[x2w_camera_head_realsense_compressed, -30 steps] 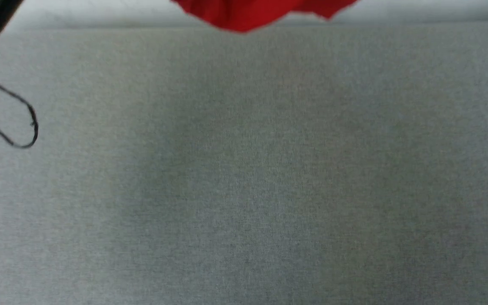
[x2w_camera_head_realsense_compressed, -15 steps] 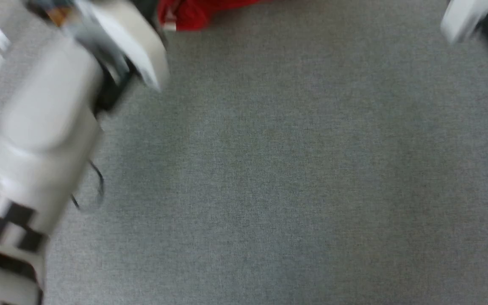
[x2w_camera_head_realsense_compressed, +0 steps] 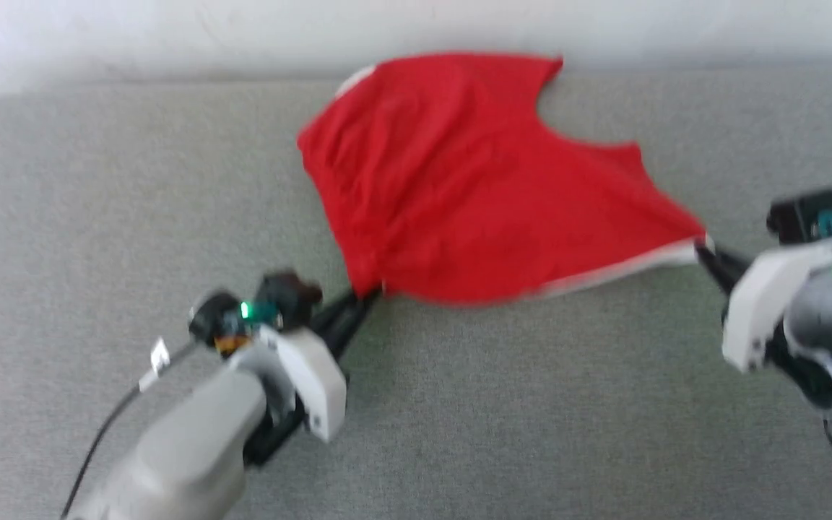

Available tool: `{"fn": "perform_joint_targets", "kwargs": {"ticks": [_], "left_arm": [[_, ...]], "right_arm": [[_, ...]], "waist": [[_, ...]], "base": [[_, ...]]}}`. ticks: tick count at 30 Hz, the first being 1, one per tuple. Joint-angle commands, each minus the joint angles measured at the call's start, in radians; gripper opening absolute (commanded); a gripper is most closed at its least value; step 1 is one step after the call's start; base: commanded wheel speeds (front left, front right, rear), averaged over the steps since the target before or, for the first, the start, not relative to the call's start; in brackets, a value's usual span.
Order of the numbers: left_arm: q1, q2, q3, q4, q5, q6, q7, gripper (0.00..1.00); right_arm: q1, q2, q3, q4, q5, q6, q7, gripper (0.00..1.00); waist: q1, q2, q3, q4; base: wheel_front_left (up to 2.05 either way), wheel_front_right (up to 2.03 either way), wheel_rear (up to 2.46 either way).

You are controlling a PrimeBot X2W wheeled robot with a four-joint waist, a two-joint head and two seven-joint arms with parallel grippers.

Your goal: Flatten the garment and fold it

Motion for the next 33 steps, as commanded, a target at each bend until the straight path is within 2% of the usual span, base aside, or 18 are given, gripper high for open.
{"fn": "perform_joint_targets", "kwargs": {"ticks": [1, 6, 12, 19, 28, 33], "left_arm": [[0.019, 0.008, -0.005, -0.008, 0.003, 0.007, -0.006, 0.00], [0.138, 0.037, -0.030, -0.080, -0.002, 0.031, -0.012, 0.00], [0.275, 0.110, -0.041, -0.217, -0.030, 0.079, 0.008, 0.00], [0.432, 0.184, -0.082, -0.404, -0.062, 0.128, 0.061, 0.00], [0.539, 0.187, -0.153, -0.545, -0.080, 0.169, 0.131, 0.00], [0.537, 0.189, -0.169, -0.568, -0.077, 0.167, 0.155, 0.00]], "right_arm": [[0.019, -0.008, -0.002, -0.008, 0.010, -0.002, 0.008, 0.00], [0.171, -0.066, -0.022, -0.094, 0.064, -0.002, 0.121, 0.00], [0.350, -0.131, -0.091, -0.226, 0.093, -0.002, 0.250, 0.00], [0.575, -0.150, -0.223, -0.365, 0.076, -0.002, 0.380, 0.00], [0.793, -0.147, -0.370, -0.552, 0.048, -0.002, 0.496, 0.00], [0.809, -0.133, -0.451, -0.646, 0.048, -0.002, 0.523, 0.00]], "waist": [[0.0004, 0.0000, -0.079, 0.002], [0.0004, 0.0000, -0.154, 0.010], [0.0004, 0.0000, -0.227, 0.018], [0.0004, 0.0000, -0.272, 0.033], [0.0004, 0.0000, -0.273, 0.056], [0.0004, 0.0000, -0.243, 0.075]], "base": [[0.00, 0.00, 0.00], [0.00, 0.00, 0.00], [0.00, 0.00, 0.00], [0.00, 0.00, 0.00], [0.00, 0.00, 0.00], [0.00, 0.00, 0.00]]}}
